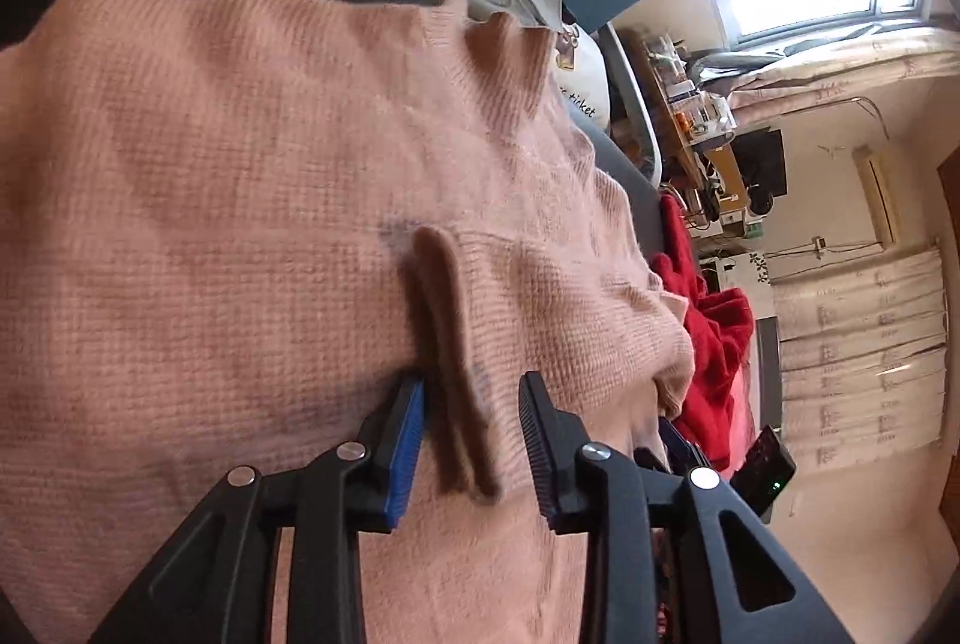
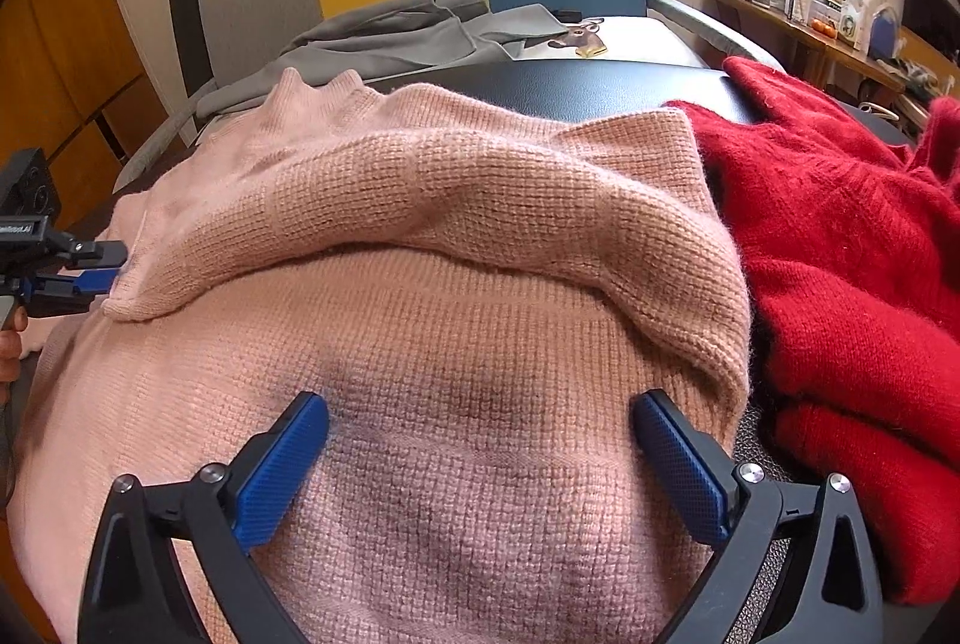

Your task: Fold clothes

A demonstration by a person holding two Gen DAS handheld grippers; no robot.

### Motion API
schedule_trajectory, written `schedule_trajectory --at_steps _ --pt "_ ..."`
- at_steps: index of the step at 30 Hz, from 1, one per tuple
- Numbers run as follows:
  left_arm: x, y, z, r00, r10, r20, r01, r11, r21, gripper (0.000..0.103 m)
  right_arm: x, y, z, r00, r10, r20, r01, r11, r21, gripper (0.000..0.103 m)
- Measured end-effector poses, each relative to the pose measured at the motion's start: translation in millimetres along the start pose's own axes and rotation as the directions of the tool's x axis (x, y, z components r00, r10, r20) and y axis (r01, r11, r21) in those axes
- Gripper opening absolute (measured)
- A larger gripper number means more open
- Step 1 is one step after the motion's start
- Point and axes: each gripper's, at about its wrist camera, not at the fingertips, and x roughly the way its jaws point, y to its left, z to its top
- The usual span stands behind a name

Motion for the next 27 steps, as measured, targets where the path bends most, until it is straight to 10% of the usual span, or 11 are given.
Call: schedule_trajectory --at_steps 7,17,27 --pt "6 -28 5 0.994 0.109 0.011 -0.11 0.992 0.069 0.005 0 1 0 1.0 0.0 0.002 0.0 1.0 0.003 0.103" --pt "-75 -58 30 0.988 -0.119 0.094 0.115 0.992 0.052 0.004 -3 -3 0 1.0 0.017 0.007 -0.017 1.0 0.015 0.103" --pt "-63 -3 20 0.994 0.087 0.066 -0.086 0.996 -0.018 0.004 -25 -18 5 0.992 0.125 0.015 -0.126 0.982 0.141 0.102"
